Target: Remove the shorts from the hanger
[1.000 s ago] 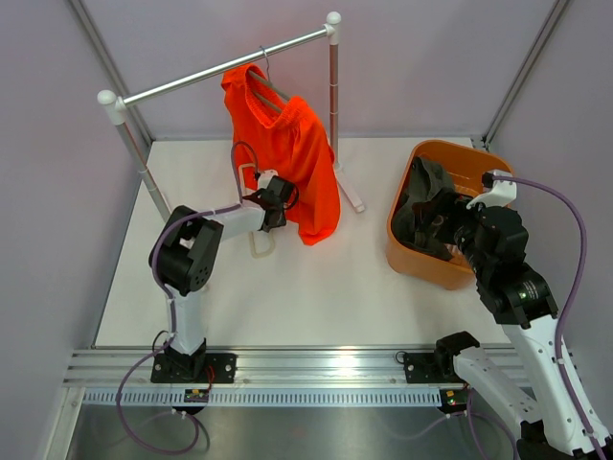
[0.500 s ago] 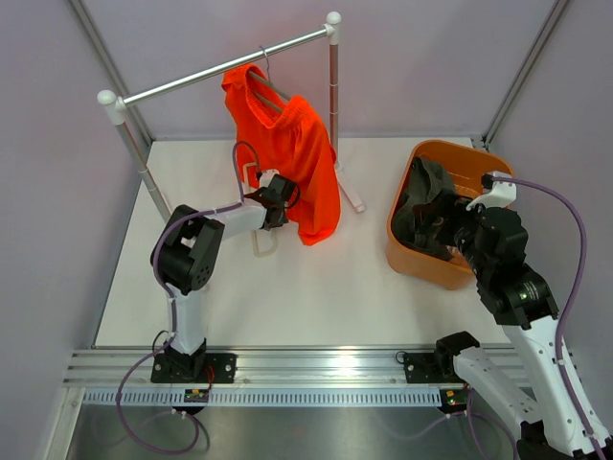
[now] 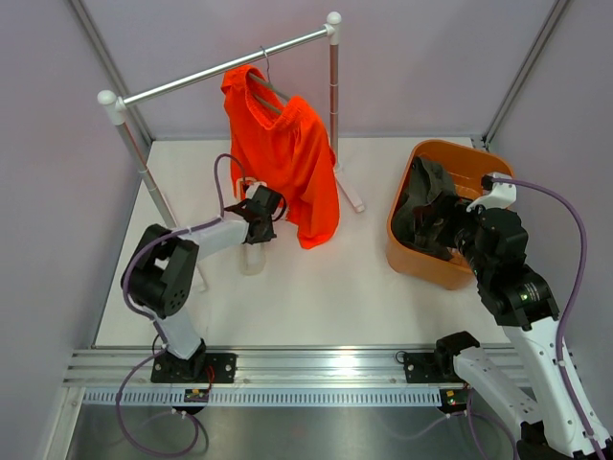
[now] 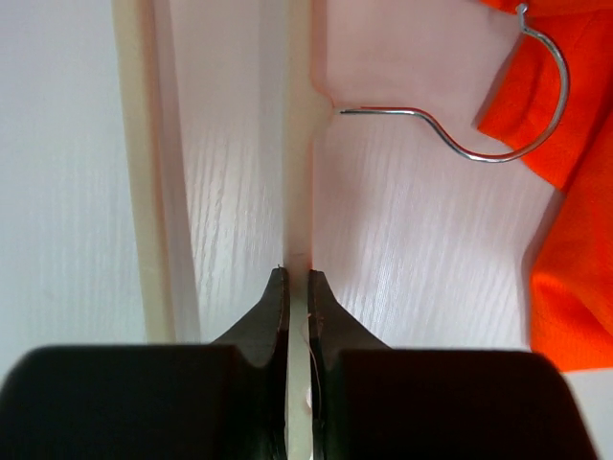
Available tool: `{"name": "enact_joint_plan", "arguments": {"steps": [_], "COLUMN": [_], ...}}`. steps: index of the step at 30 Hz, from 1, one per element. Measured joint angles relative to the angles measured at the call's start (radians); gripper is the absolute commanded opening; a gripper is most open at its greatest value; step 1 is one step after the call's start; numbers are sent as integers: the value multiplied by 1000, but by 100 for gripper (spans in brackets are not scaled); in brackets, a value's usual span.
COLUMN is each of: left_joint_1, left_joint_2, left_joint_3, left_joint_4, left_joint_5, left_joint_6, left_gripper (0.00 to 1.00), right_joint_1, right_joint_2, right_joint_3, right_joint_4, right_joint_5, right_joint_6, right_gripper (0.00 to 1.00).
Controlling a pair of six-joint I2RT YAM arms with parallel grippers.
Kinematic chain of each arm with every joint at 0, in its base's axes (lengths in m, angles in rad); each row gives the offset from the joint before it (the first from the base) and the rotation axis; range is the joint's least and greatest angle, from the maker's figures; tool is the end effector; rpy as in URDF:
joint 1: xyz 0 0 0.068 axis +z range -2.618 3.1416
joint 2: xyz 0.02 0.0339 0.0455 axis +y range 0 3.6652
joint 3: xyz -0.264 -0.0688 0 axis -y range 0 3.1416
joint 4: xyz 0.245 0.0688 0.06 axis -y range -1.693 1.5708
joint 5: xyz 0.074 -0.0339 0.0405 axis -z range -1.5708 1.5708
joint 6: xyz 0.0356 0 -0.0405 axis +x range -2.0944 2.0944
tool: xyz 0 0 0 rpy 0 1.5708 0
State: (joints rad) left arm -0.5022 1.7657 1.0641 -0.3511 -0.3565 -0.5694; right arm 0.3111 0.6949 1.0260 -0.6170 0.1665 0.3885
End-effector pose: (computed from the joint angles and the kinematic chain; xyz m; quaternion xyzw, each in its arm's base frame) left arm 0.3129 -0.1577 0.1669 -0.0774 0.9493 0.0187 0.3043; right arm 0.1295 0.0354 0.3882 0.0807 0.7953 0.1421 0.5837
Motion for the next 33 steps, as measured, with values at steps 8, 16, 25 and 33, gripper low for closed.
{"name": "enact_joint_plan", "arguments": {"steps": [8,16,25,33], "left_joint_1": [0,0,0,0], "left_joint_2": [-206,-376,-604,-735], "left_joint_3": [-72,-147,-207,-208], "left_joint_4": [-19,-60,-129,-156], "left_joint_5": [56,100,156,183], "left_joint_6": [-6,-8,-30,-72], "left_gripper": [0,0,0,0], "right_joint_1": [0,0,0,0], "right_joint_2": [0,0,1,1], "right_joint_3": [0,0,0,0], "right_joint_4": [-2,-10,-10,-14], "right_joint_5": [0,4,6,8], "right_joint_6": [0,0,2,7], "right_gripper": [99,99,99,99]}}
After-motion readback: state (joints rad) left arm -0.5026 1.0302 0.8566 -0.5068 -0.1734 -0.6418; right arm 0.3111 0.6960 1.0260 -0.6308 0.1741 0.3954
